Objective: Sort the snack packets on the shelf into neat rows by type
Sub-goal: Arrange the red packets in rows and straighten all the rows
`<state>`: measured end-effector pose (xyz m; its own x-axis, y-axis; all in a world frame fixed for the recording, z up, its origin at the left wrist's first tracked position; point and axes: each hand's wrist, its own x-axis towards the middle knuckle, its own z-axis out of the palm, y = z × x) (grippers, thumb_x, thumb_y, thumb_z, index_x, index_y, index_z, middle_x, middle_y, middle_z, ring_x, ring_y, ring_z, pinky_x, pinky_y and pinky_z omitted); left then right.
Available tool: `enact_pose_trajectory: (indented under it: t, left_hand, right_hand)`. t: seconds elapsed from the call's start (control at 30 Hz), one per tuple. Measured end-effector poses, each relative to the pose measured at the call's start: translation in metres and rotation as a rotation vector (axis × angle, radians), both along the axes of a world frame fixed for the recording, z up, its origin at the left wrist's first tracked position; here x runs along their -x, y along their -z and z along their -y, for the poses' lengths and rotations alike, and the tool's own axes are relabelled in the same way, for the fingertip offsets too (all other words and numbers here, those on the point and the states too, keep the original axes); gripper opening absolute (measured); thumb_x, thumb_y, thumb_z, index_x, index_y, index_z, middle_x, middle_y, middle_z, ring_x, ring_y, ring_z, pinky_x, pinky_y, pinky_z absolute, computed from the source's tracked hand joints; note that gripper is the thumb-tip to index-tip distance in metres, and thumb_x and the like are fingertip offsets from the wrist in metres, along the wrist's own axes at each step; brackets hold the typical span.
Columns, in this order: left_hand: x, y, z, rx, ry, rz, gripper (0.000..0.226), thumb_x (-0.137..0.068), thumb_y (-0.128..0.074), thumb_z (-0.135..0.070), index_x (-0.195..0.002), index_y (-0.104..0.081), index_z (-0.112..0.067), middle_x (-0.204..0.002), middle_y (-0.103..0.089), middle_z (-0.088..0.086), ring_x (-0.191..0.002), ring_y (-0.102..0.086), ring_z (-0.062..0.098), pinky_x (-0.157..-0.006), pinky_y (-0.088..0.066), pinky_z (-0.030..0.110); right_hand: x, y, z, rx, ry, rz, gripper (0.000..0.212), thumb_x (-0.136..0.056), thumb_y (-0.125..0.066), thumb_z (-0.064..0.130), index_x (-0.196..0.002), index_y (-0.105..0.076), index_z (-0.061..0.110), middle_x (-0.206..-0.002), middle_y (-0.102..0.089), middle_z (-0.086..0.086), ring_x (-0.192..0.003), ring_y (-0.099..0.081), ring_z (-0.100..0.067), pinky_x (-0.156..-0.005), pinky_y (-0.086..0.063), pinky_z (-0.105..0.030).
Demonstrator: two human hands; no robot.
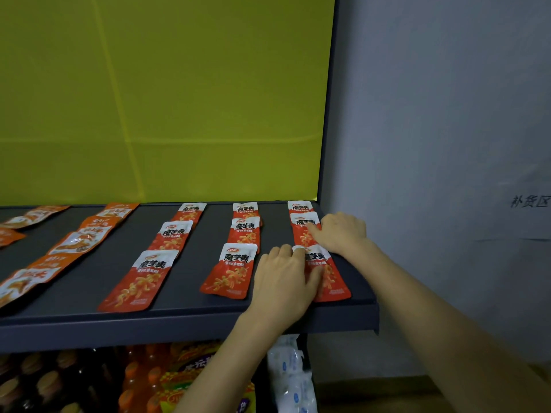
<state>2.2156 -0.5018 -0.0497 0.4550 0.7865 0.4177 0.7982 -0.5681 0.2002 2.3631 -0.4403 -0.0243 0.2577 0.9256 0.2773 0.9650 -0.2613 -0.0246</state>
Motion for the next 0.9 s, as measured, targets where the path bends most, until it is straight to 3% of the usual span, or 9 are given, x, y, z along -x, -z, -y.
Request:
enact_pose_trajectory:
  t: [0.1, 0.23, 0.43, 0.6, 0.73, 0.83, 0.9]
  left_hand:
    - [-0.002, 0.000, 0.000, -0.009, -0.002, 0.009, 0.045, -0.094, -0.036, -0.047, -0.123, -0.051, -0.016, -0.113, -0.055, 0.005, -0.108, -0.049, 0.022, -0.090, -0.036, 0.031]
    - [-0.005, -0.001, 0.000, -0.034, -0.007, -0.004, 0.055, -0.088, -0.027, -0.050, -0.120, -0.055, -0.015, -0.111, -0.056, 0.008, -0.105, -0.050, 0.025, -0.086, -0.037, 0.034]
    - [0.000, -0.010, 0.002, -0.032, -0.031, 0.020, 0.051, -0.093, -0.031, -0.050, -0.119, -0.054, -0.013, -0.111, -0.054, 0.007, -0.107, -0.048, 0.024, -0.088, -0.037, 0.032]
    - [0.046, -0.039, -0.011, 0.018, -0.116, 0.223, 0.043, -0.093, -0.043, -0.042, -0.121, -0.054, -0.011, -0.114, -0.058, 0.010, -0.111, -0.048, 0.026, -0.092, -0.038, 0.035]
    - [0.082, -0.041, -0.043, 0.171, -0.212, 0.232, 0.043, -0.094, -0.046, -0.035, -0.124, -0.051, -0.004, -0.118, -0.059, 0.016, -0.109, -0.052, 0.031, -0.091, -0.042, 0.038]
    - [0.087, -0.034, -0.056, 0.323, -0.234, 0.165, 0.047, -0.095, -0.045, -0.034, -0.125, -0.044, 0.002, -0.126, -0.053, 0.022, -0.119, -0.047, 0.035, -0.093, -0.038, 0.038]
    - [0.085, -0.030, -0.060, 0.385, -0.222, 0.139, 0.051, -0.096, -0.042, -0.034, -0.130, -0.038, 0.003, -0.132, -0.048, 0.024, -0.125, -0.042, 0.036, -0.095, -0.035, 0.037]
  right_hand:
    - [-0.001, -0.003, 0.000, 0.039, -0.025, -0.006, 0.051, -0.096, -0.031, 0.044, -0.110, -0.062, 0.006, -0.117, -0.061, -0.014, -0.108, -0.057, -0.032, -0.082, -0.043, -0.034]
    - [-0.003, -0.005, 0.000, 0.069, -0.041, -0.011, 0.050, -0.096, -0.032, 0.043, -0.112, -0.061, 0.005, -0.118, -0.060, -0.015, -0.109, -0.056, -0.032, -0.082, -0.043, -0.034]
    - [-0.002, -0.012, 0.006, 0.010, -0.027, -0.048, 0.052, -0.097, -0.032, 0.044, -0.116, -0.056, 0.002, -0.120, -0.059, -0.019, -0.112, -0.055, -0.036, -0.085, -0.044, -0.038]
    - [0.017, -0.036, 0.012, -0.125, -0.162, -0.172, 0.036, -0.097, -0.035, 0.030, -0.108, -0.054, 0.001, -0.114, -0.060, -0.021, -0.104, -0.056, -0.038, -0.078, -0.043, -0.038]
    - [0.059, -0.039, 0.009, 0.017, -0.335, -0.282, 0.037, -0.096, -0.037, 0.026, -0.116, -0.056, 0.001, -0.122, -0.060, -0.019, -0.113, -0.054, -0.034, -0.091, -0.045, -0.037]
    - [0.087, -0.031, 0.003, 0.185, -0.348, -0.330, 0.036, -0.096, -0.038, 0.022, -0.121, -0.050, -0.002, -0.128, -0.053, -0.021, -0.114, -0.052, -0.034, -0.080, -0.041, -0.031]
    - [0.098, -0.024, -0.004, 0.261, -0.280, -0.397, 0.041, -0.095, -0.041, 0.020, -0.130, -0.040, -0.003, -0.135, -0.047, -0.022, -0.120, -0.049, -0.034, -0.080, -0.039, -0.031]
